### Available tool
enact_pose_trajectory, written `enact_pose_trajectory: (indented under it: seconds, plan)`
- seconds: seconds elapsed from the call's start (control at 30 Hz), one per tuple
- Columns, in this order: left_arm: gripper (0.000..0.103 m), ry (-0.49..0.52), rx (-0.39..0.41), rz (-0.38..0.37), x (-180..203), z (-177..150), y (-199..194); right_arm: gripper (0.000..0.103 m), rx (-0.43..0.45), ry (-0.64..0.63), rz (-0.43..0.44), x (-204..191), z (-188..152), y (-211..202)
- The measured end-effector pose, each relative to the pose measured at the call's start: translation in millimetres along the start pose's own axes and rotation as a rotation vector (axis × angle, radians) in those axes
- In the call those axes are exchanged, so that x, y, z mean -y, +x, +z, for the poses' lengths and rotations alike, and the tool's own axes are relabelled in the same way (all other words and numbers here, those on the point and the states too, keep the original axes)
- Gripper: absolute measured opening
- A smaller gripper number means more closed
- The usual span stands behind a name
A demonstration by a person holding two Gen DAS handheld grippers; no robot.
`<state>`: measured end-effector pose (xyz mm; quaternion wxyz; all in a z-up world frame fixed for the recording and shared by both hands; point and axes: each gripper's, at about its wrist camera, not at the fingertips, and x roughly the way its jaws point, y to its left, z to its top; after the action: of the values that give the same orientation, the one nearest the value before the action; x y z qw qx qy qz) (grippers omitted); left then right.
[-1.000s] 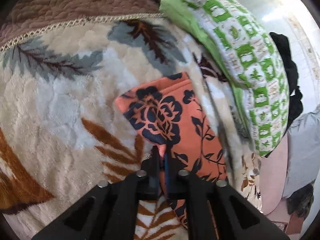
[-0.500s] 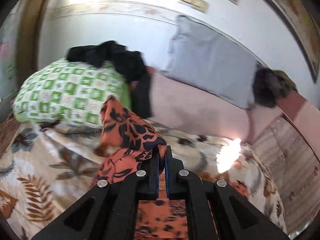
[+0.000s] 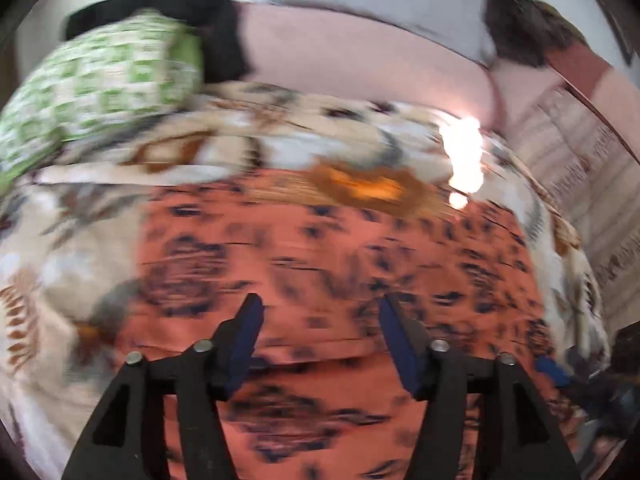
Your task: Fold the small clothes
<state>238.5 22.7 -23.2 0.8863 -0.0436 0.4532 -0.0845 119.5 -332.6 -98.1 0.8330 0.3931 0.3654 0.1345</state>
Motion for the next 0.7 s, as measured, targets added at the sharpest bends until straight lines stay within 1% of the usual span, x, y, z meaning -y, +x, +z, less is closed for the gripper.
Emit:
enact_pose_trajectory:
  seconds: [0.07, 0.13, 0.2, 0.23, 0.27, 0.33, 0.4, 0.43, 0.47, 0.5, 0.53, 0.57, 0.6, 0.63, 0.67, 0.7]
  plan:
    - [0.064, -0.027, -0.005, 0.066, -40, -8, 2, 0.087, 0.018, 0.001, -0.003, -5, 13, -4]
    - [0.064, -0.078, -0.034, 0.095, -73, -20, 8, 0.087, 0.042, -0.018, -0.046, -12, 35, -3]
    - [0.064, -0.131, -0.059, 0.099, -98, -34, 15, 0.086, 0.003, -0.023, -0.071, -18, 67, 13]
    - [0.064, -0.146, -0.065, 0.103, -104, -37, 20, 0.086, -0.016, -0.039, -0.100, -21, 85, 26]
    - [0.064, -0.155, -0.067, 0.104, -109, -41, 23, 0.086, -0.044, -0.061, -0.150, -24, 102, 39]
    - [0.064, -0.171, -0.062, 0.085, -117, -47, 26, 0.086, -0.110, -0.162, -0.273, -30, 126, 68]
    - [0.064, -0.165, -0.046, 0.080, -116, -48, 32, 0.085, -0.175, -0.259, -0.385, -35, 137, 96]
    - [0.064, -0.154, -0.036, 0.081, -114, -50, 32, 0.085, -0.215, -0.288, -0.433, -35, 139, 111]
    - [0.064, -0.146, -0.026, 0.082, -114, -51, 32, 0.072, -0.243, -0.313, -0.459, -34, 138, 119]
    - [0.064, -0.141, -0.017, 0.081, -113, -53, 31, 0.040, -0.267, -0.363, -0.487, -36, 135, 126]
    - [0.065, -0.136, -0.006, 0.076, -113, -55, 31, 0.024, -0.298, -0.422, -0.545, -40, 132, 136]
    - [0.065, -0.133, 0.001, 0.072, -114, -56, 31, 0.014, -0.331, -0.474, -0.572, -44, 127, 143]
    - [0.065, -0.132, 0.007, 0.067, -114, -56, 31, 0.011, -0.346, -0.543, -0.604, -50, 121, 145]
    - [0.066, -0.136, 0.010, 0.061, -115, -57, 31, 0.011, -0.332, -0.635, -0.643, -62, 116, 144]
    - [0.066, -0.141, 0.012, 0.057, -116, -57, 31, 0.011, -0.280, -0.708, -0.668, -75, 114, 137]
    - [0.067, -0.142, 0.013, 0.054, -116, -57, 31, 0.010, -0.214, -0.738, -0.670, -86, 116, 126]
